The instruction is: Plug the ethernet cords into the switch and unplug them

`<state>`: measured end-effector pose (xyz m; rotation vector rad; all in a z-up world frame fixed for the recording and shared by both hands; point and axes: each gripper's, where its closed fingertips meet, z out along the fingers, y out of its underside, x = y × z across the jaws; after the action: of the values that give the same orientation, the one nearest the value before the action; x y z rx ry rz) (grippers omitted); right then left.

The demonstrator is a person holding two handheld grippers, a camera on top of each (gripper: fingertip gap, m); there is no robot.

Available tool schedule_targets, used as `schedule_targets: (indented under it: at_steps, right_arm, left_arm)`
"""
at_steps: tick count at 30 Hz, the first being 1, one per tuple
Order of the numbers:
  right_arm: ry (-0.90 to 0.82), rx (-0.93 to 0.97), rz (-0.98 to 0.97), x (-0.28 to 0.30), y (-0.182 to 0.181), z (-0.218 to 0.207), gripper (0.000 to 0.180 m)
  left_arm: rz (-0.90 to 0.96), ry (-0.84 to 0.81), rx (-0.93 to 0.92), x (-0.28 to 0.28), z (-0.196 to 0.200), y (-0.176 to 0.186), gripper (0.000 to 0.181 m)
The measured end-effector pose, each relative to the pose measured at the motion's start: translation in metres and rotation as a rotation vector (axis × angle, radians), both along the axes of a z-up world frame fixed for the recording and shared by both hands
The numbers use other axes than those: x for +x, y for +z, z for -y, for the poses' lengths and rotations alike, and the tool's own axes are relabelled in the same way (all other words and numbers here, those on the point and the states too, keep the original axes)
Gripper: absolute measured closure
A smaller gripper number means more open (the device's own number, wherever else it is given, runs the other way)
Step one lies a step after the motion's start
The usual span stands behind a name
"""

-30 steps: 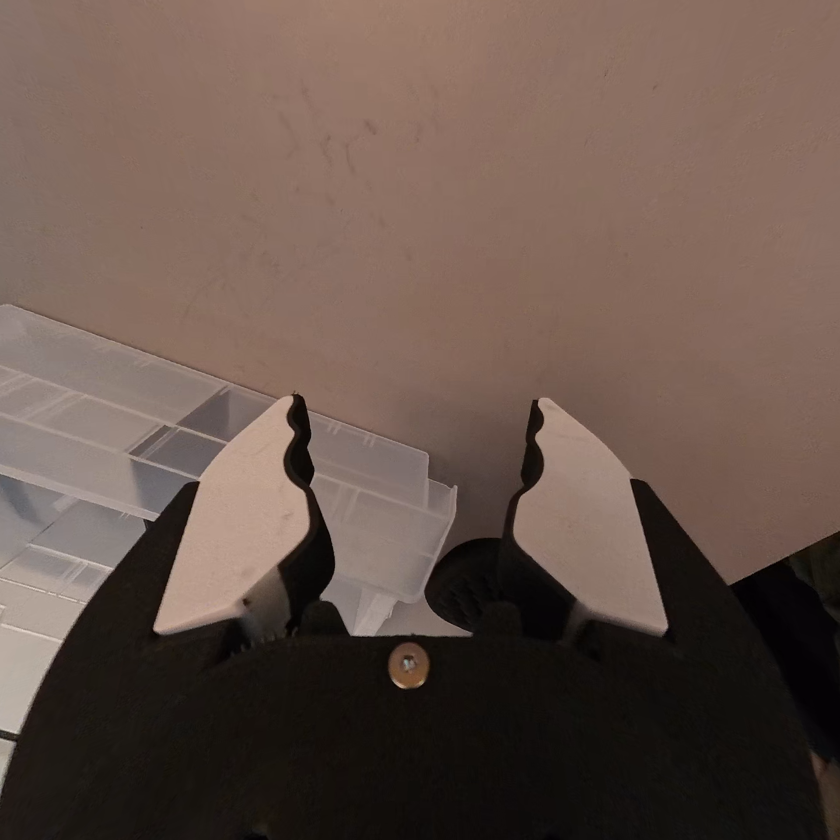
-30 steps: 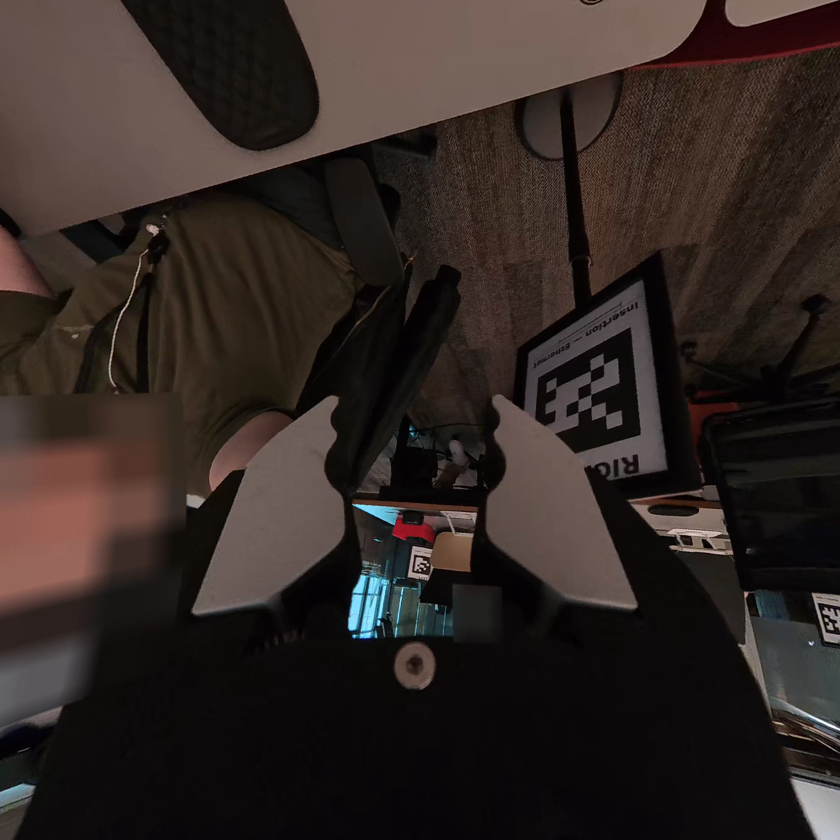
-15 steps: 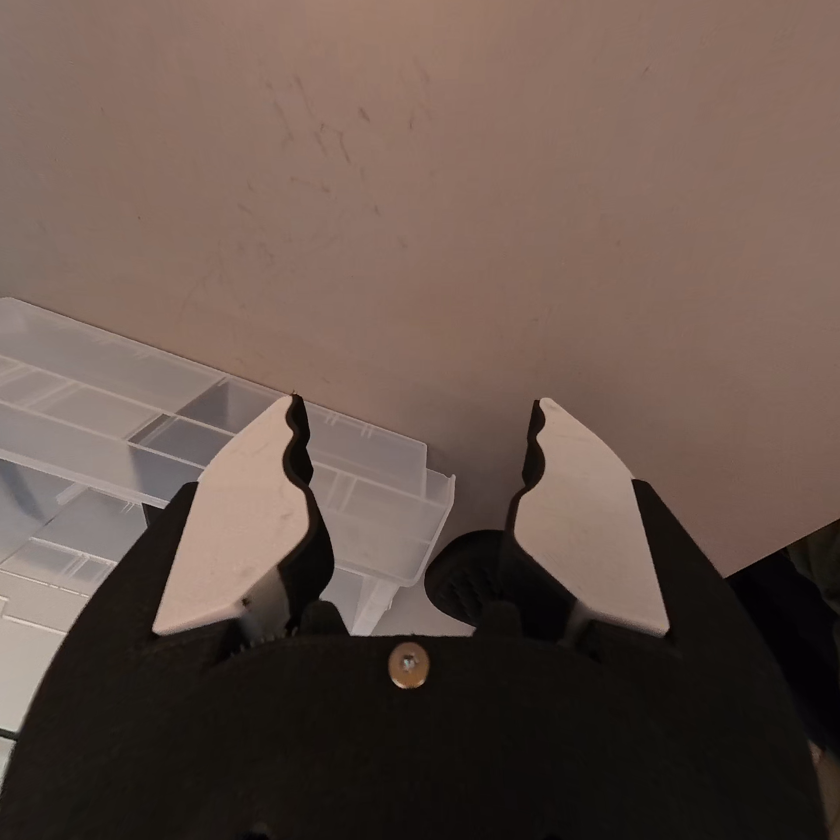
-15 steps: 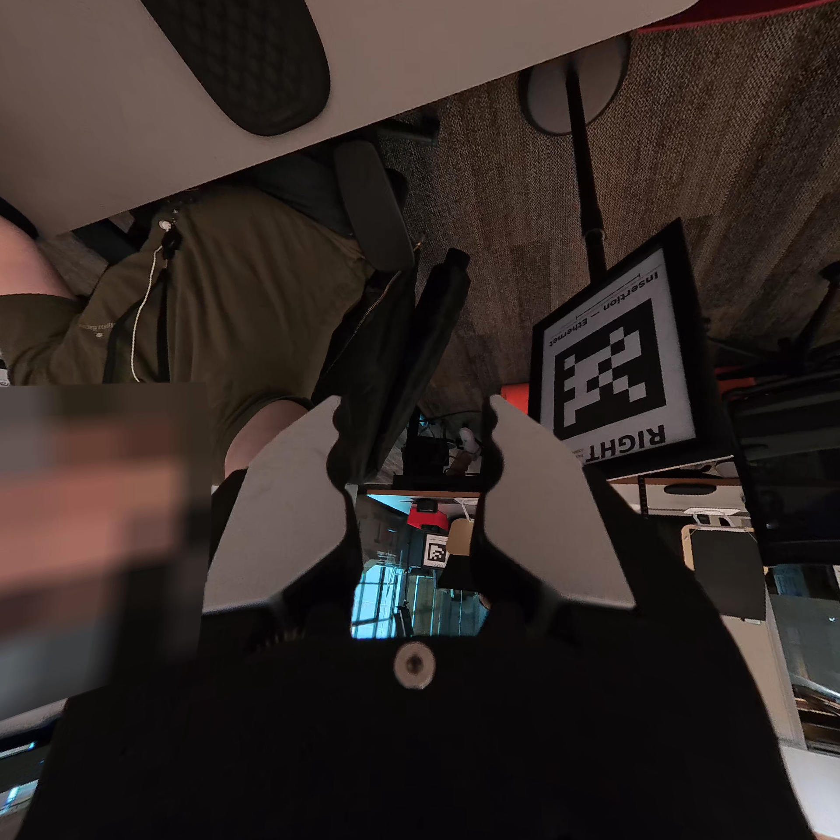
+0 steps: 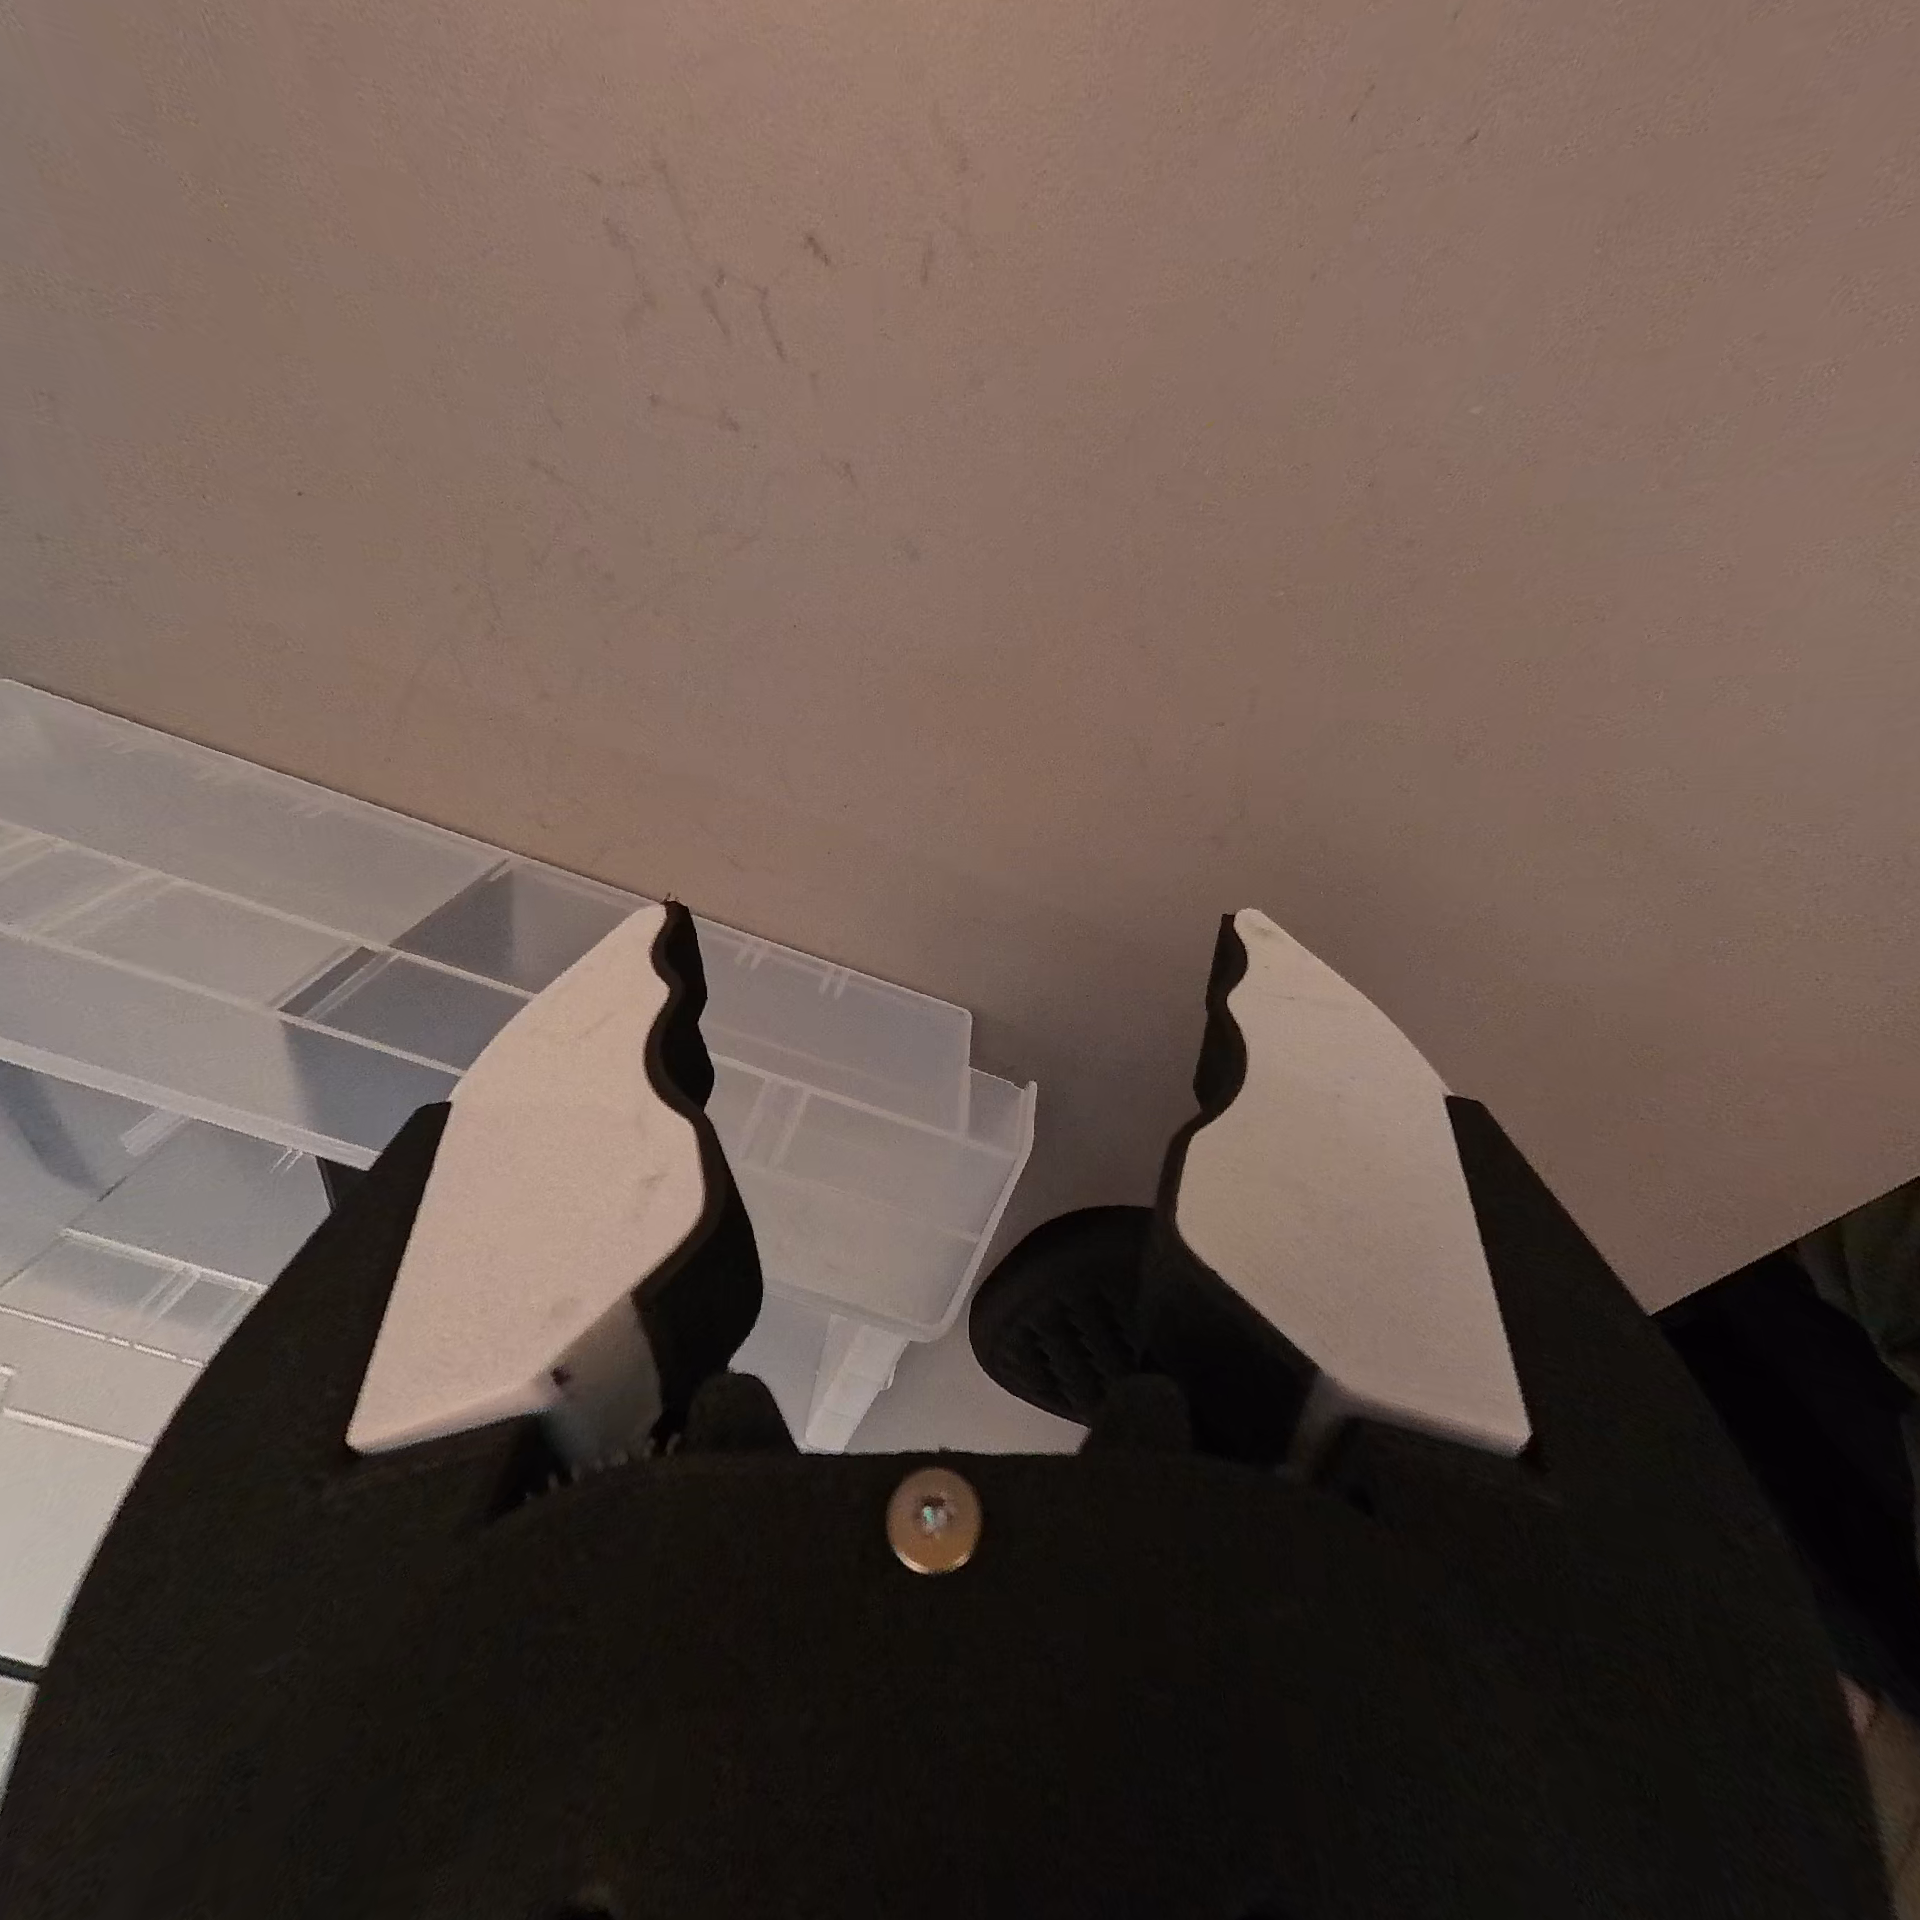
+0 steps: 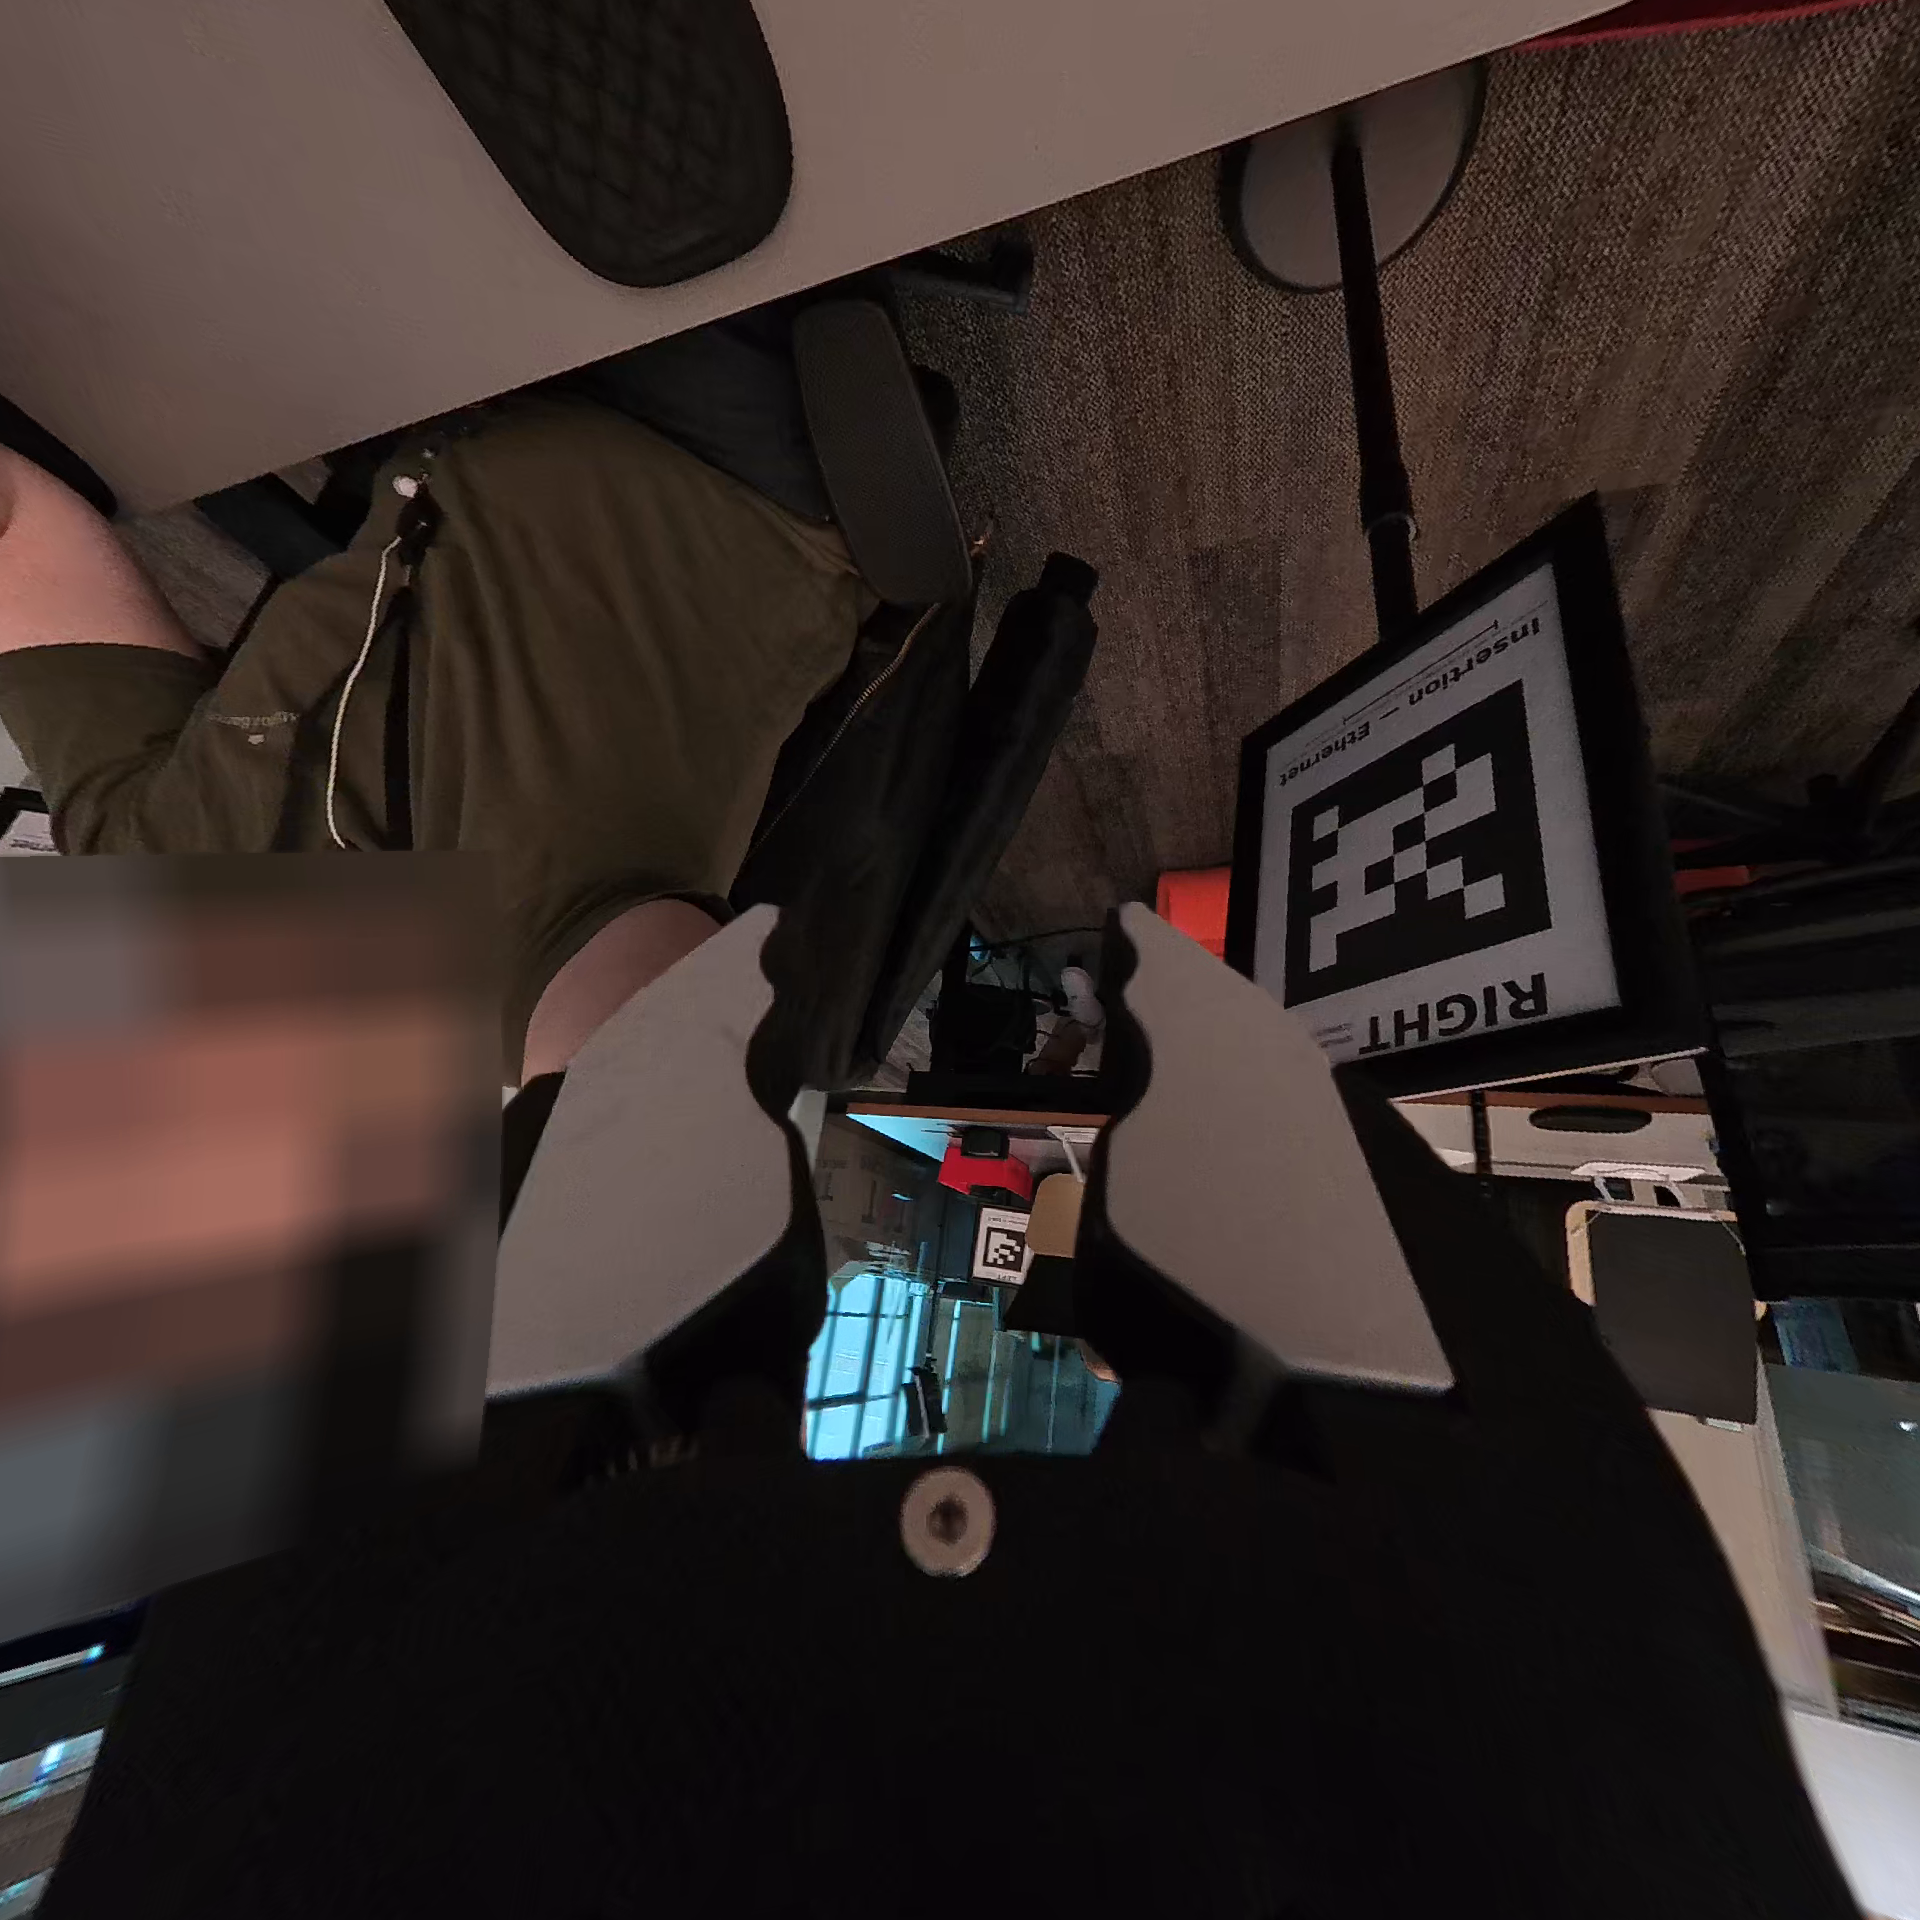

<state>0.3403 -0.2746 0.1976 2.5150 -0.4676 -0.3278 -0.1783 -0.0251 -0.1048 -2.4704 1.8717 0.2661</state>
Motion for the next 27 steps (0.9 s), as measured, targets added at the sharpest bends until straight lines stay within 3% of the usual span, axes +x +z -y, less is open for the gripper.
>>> schedule_targets:
  at_steps: [5,27]
  right_arm:
    - [-0.071,-0.047,0.053,0.008,0.002,0.008,0.123]
    - [0.013,-0.053,0.013,-0.004,0.003,0.009,0.123]
  left_arm:
    - [-0.006,-0.003,-0.001,0.0,0.001,-0.001,0.088]
    - [-0.003,0.0,-0.005,0.0,0.001,-0.001,0.085]
